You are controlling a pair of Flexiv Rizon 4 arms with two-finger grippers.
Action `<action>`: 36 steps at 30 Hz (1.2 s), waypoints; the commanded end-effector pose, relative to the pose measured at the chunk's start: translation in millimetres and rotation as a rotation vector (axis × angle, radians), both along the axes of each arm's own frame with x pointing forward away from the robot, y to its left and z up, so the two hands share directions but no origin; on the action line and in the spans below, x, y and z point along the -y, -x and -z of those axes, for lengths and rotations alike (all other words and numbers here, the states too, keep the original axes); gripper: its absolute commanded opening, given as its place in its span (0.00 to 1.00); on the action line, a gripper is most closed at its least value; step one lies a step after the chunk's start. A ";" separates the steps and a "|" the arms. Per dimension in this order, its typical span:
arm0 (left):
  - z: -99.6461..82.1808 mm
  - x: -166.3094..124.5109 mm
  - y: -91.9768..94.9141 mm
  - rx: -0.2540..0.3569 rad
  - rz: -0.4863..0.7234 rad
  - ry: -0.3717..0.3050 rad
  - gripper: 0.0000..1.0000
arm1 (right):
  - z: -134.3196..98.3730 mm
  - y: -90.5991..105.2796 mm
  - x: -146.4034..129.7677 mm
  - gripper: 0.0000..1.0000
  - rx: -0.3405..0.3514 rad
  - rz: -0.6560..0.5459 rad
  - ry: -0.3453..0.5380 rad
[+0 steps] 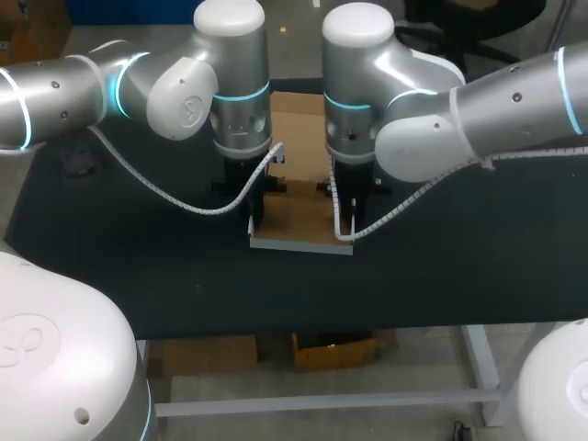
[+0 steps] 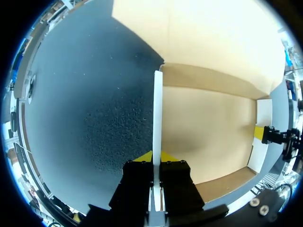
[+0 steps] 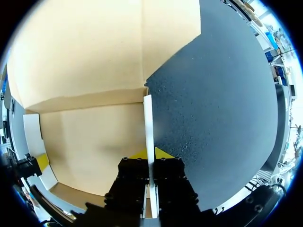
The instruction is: Assemble the packaging by folding the flat box into shape, placing the metal phone stand inside, and closing the box properly
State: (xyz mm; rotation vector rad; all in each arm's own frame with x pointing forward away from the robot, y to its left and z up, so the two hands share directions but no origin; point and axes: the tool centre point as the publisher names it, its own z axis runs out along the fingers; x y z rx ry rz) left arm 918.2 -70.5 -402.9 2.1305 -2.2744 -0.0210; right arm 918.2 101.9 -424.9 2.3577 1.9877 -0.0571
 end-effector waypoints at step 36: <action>-0.5 -2.3 0.2 0.000 -0.001 -0.005 0.00 | 6.2 5.9 -1.3 0.00 0.047 0.431 0.336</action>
